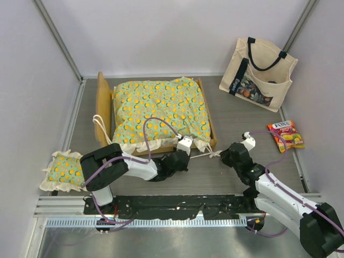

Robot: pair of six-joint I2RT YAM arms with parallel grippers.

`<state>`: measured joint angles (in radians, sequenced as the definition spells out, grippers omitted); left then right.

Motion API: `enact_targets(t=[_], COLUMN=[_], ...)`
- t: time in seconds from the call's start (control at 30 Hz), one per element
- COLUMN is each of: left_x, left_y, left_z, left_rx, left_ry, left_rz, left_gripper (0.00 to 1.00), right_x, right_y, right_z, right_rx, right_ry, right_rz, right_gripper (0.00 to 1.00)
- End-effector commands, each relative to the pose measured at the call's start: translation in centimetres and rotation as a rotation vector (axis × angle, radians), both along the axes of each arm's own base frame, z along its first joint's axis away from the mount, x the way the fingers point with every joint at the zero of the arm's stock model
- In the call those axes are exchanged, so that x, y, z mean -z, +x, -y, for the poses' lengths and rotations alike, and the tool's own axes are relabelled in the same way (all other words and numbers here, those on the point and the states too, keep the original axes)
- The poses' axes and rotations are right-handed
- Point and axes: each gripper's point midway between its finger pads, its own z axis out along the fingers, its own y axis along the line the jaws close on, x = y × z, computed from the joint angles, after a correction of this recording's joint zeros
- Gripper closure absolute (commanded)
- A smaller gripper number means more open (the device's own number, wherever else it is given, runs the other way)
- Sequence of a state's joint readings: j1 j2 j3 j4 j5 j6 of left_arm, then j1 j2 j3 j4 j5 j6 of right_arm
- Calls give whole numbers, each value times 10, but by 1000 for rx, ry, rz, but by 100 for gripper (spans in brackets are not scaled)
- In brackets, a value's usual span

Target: Set up the pet bed

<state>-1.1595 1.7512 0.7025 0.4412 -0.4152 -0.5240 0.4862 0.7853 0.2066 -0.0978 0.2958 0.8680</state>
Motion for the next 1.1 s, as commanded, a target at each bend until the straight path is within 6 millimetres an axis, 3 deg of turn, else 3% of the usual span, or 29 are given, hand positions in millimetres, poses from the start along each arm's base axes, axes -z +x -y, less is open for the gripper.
enact_targets(t=[0.0, 0.17, 0.3, 0.43, 0.77, 0.93, 1.07], left_x=[28, 27, 23, 18, 22, 23, 23], left_y=[-26, -28, -26, -23, -26, -30, -34], left_z=[-25, -34, -35, -36, -56, -66, -68], left_rx=[26, 6, -9, -23, -91, -109, -109], left_ry=[90, 104, 102, 110, 164, 175, 200], left_rz=[-97, -94, -87, -80, -103, -115, -130], left_gripper=[100, 100, 100, 100, 100, 100, 100], right_x=[-18, -46, -92, -123, -167, -210, -216], right_y=[7, 15, 19, 17, 20, 15, 21], right_z=[18, 18, 8, 4, -24, -48, -46], right_rx=[91, 118, 77, 28, -182, -338, -340], right_ry=[-43, 16, 135, 158, 100, 123, 67], right_rz=[46, 142, 340, 427, 528, 644, 630], right_gripper=[99, 99, 99, 99, 99, 99, 99])
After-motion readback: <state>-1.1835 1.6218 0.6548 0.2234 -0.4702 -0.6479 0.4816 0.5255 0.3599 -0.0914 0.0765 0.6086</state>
